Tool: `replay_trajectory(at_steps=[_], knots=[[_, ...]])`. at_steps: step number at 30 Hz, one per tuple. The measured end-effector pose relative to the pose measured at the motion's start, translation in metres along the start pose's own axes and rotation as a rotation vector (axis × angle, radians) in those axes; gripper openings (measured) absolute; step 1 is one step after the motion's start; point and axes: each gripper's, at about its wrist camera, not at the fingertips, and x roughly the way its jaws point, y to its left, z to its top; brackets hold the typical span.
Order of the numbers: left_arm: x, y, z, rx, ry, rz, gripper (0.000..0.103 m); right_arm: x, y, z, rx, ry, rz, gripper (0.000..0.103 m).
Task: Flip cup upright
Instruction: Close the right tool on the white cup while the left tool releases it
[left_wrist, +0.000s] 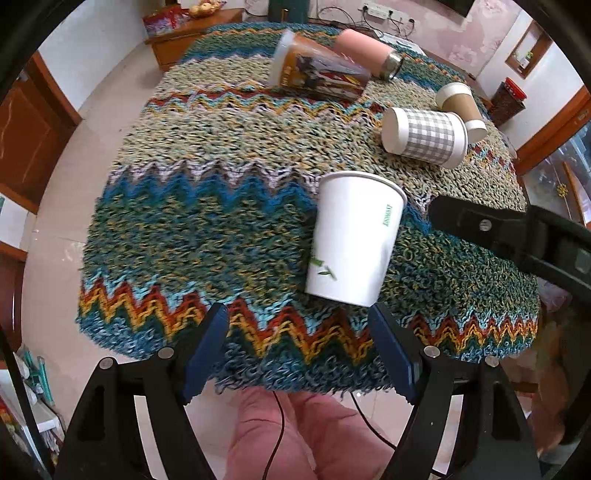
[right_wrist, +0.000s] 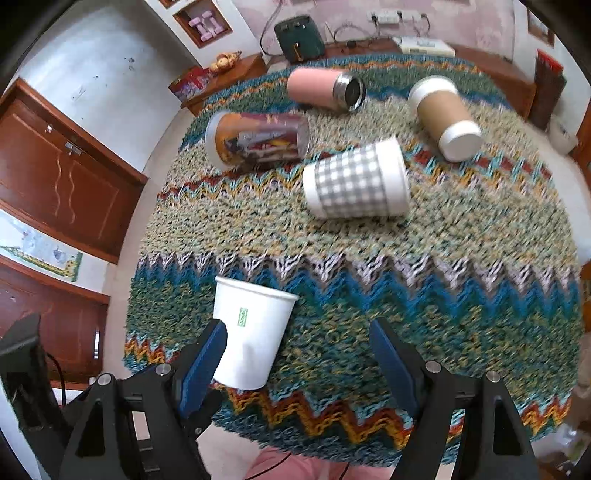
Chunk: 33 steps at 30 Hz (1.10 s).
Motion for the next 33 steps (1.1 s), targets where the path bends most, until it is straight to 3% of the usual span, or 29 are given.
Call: replay_trajectory(at_steps=[11, 27, 33], knots=[[-0.011, 0.019, -0.002, 0.066, -0.080, 0.061, 0.080, 0.048, 0.014, 0.002, 0.093, 0.109, 0.070, 0.080], [0.001, 0.048, 0.006, 0.090, -0.041, 0.042, 0.080, 0.097, 0.039, 0.011, 0.132, 0.204, 0.035, 0.080], [0.006, 0.049, 0.004, 0.097, -0.030, 0.028, 0.080, 0.117, 0.040, 0.018, 0.153, 0.254, 0.044, 0.067]])
